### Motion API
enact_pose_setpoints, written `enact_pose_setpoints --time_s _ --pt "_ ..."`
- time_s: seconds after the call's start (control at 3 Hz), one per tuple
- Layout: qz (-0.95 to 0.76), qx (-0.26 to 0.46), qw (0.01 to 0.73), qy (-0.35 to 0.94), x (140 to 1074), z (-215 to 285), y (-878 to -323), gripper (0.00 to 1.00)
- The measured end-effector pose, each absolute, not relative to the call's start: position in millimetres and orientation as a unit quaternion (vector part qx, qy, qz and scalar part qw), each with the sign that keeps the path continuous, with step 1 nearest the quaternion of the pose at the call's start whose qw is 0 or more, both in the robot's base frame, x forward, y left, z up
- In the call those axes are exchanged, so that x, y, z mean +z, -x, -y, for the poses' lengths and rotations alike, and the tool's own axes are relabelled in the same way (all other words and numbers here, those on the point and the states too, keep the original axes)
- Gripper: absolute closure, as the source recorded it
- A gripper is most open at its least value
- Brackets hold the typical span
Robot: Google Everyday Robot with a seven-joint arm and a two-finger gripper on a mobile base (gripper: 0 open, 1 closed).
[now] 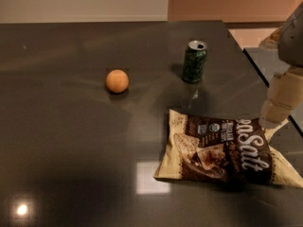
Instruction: Move brown chip bag near orange
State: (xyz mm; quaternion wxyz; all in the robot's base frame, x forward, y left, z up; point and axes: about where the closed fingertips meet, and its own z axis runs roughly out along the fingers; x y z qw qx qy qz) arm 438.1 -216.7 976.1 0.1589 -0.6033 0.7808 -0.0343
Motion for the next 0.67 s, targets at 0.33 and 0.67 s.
enact_pose_setpoints --time_s 0.33,0.67 --pt "-0.781 -0.035 0.158 0.603 977 217 -438 0.0" --pt "-0.781 -0.016 0.156 0.605 975 219 -428 0.0"
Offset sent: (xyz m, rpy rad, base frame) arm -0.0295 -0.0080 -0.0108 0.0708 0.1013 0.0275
